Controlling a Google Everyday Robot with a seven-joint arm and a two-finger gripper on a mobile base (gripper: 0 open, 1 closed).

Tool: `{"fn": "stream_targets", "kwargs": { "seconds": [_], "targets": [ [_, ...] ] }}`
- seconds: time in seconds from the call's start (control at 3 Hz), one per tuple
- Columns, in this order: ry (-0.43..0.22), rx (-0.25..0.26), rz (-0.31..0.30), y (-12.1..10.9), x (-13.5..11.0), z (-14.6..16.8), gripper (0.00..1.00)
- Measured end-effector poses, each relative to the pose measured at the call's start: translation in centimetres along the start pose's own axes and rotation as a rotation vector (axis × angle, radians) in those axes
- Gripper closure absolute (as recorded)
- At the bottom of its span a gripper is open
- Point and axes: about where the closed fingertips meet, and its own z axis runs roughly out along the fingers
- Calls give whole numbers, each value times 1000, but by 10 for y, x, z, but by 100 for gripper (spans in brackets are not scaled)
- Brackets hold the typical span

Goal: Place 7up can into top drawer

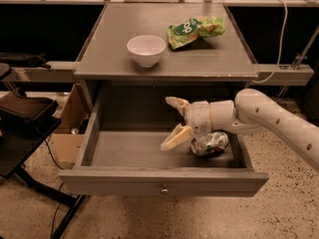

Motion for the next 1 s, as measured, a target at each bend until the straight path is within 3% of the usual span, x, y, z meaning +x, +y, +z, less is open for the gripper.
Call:
{"fn": "stream_targets", "kwargs": {
  "seconds": [0.33,0.67,1.0],
  "targets": [
    [-40,-22,-29,-2,-16,-9,0],
    [-107,-49,-131,1,-60,-50,0],
    [-66,-59,-347,10,-113,-136,0]
  ]
}}
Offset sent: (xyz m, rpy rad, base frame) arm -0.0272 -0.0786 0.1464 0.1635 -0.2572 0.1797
